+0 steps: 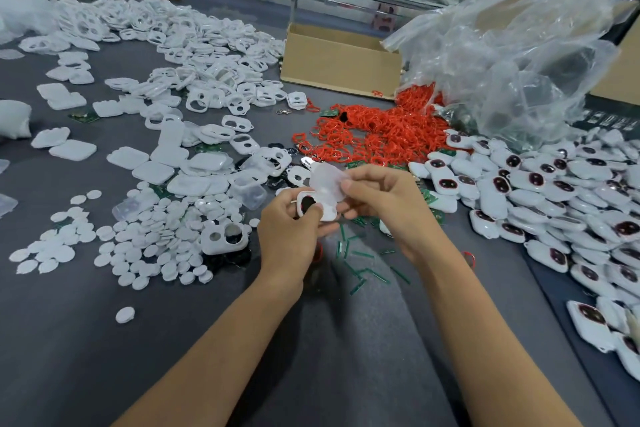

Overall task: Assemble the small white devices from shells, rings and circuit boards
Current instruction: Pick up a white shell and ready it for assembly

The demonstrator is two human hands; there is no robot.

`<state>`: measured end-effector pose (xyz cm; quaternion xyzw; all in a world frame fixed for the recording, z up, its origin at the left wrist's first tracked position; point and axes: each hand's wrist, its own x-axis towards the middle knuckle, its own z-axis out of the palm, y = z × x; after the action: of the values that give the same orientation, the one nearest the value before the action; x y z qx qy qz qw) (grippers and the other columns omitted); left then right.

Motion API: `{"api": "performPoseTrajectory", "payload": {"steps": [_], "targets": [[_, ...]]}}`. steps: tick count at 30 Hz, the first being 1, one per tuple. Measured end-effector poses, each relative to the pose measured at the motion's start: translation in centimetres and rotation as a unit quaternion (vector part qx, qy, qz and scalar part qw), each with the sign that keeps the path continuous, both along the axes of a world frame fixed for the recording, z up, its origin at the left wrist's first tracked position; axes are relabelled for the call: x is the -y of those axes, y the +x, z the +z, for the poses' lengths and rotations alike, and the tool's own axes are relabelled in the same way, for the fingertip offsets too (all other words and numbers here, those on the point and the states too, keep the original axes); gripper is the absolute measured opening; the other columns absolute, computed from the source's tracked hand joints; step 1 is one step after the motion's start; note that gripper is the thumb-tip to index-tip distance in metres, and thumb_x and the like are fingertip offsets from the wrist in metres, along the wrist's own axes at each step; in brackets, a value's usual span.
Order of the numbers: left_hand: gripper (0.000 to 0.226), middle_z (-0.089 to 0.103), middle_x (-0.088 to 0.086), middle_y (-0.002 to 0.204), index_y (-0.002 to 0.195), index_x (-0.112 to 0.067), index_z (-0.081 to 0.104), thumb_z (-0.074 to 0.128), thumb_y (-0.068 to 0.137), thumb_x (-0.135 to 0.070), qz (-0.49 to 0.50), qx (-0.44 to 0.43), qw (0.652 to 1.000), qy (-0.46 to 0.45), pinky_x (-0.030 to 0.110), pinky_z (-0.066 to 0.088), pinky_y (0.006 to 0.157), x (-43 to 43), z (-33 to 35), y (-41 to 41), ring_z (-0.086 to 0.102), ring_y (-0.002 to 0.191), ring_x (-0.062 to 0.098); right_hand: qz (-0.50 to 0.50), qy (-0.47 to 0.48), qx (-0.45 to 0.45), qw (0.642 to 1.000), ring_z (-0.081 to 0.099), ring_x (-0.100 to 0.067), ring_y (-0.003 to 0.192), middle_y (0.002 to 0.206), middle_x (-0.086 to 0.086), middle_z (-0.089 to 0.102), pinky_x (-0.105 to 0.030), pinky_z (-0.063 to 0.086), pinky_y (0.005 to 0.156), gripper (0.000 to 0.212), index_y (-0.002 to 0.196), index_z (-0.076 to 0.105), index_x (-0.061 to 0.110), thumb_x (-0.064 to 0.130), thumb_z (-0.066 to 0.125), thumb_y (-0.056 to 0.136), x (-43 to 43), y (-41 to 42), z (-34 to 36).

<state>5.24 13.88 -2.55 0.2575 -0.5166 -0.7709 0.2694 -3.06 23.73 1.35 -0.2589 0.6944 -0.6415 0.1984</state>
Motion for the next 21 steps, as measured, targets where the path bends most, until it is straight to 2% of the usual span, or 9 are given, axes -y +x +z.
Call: {"api": "performPoseTrajectory", "payload": {"steps": [6,12,16,19,21], "targets": [[0.024,0.069,0.016,0.086,0.092,-0.008,0.064,0.051,0.089,0.012,-0.018,-0.008,1.0,-0.006,0.021,0.057,0.059,0.0,-0.2,-0.1,0.073,0.066,0.018,-0.018,0.004,-0.026,0.999,0.057,-0.008,0.053,0.065,-0.008,0.062,-0.017,0.049,0.053,0.015,0.102,0.066,-0.006,-0.003,0.057,0.091,-0.8,0.1,-1.1],[0.023,0.069,0.013,0.087,0.091,-0.012,0.067,0.055,0.09,0.008,-0.021,-0.006,1.0,-0.01,0.021,0.057,0.061,0.1,-0.3,0.0,0.073,0.073,0.022,-0.045,-0.012,0.0,0.999,0.063,-0.013,0.051,0.069,-0.013,0.062,-0.02,0.051,0.048,0.011,0.096,0.064,-0.003,0.005,0.056,0.093,-0.8,0.5,-1.1],[0.024,0.071,0.015,0.09,0.091,-0.013,0.067,0.056,0.089,0.008,-0.025,-0.005,1.0,-0.016,0.023,0.059,0.063,0.2,-0.3,0.1,0.074,0.073,0.023,-0.08,-0.034,0.022,0.996,0.058,-0.013,0.049,0.073,-0.016,0.06,-0.02,0.049,0.046,0.013,0.096,0.063,-0.004,0.008,0.059,0.092,-0.9,0.4,-1.4],[0.021,0.071,0.017,0.094,0.092,-0.01,0.067,0.056,0.089,0.009,-0.032,-0.006,0.999,-0.019,0.024,0.058,0.063,0.2,-0.2,0.2,0.074,0.076,0.024,-0.079,-0.039,0.011,0.996,0.054,-0.009,0.053,0.075,-0.013,0.06,-0.017,0.047,0.051,0.012,0.098,0.064,-0.006,-0.001,0.062,0.087,-1.0,0.1,-1.6],[0.022,0.071,0.016,0.094,0.091,-0.009,0.067,0.056,0.088,0.01,-0.036,-0.008,0.999,-0.026,0.024,0.058,0.063,0.1,-0.2,0.2,0.075,0.075,0.024,-0.06,-0.033,-0.001,0.998,0.055,-0.007,0.06,0.08,-0.011,0.063,-0.015,0.046,0.058,0.019,0.101,0.065,-0.007,-0.008,0.064,0.082,-1.0,0.0,-1.8]]}}
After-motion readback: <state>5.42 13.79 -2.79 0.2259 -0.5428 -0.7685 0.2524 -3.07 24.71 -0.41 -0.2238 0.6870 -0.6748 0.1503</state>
